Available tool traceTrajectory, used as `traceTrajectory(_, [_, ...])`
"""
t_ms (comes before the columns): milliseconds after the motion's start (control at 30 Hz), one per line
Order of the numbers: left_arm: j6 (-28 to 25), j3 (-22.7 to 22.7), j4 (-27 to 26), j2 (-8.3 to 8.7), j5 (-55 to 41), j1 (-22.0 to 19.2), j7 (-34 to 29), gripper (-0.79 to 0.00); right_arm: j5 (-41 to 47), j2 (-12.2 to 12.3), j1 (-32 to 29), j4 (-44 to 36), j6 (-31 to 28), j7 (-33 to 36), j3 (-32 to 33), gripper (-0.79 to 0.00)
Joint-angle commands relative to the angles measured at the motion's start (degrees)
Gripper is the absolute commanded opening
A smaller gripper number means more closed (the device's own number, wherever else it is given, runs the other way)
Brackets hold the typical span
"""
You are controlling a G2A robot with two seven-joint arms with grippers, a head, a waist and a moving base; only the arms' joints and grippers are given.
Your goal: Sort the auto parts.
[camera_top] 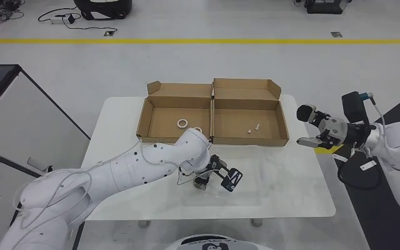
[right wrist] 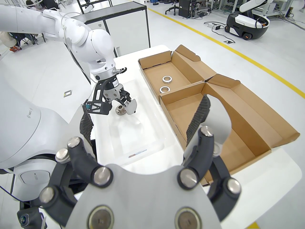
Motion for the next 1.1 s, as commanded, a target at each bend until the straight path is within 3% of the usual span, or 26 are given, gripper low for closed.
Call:
traceTrajectory(0, [0.00, 0.00, 0.12, -0.02, 0.38, 0.42, 0.00, 0.000, -0.01, 0.00, 0.00, 0.00, 0.00, 0.00, 0.00, 0.000])
traceTrajectory(167, [0.00, 0.00, 0.36, -0.07, 1.11, 0.66, 0.00, -0.018, -0.01, 0.00, 0.00, 0.00, 0.00, 0.00, 0.00, 0.000])
traceTrajectory(400, [0.00, 0.00, 0.69, -0.01, 1.83, 0.38, 0.00, -0.157, -0.01, 0.00, 0.00, 0.00, 0.00, 0.00, 0.00, 0.000])
traceTrajectory(1067, [0.00, 0.00, -2.44, 0.89, 4.37, 0.14, -0.01, -0.215, -0.01, 0.00, 0.00, 0.00, 0.00, 0.00, 0.00, 0.000])
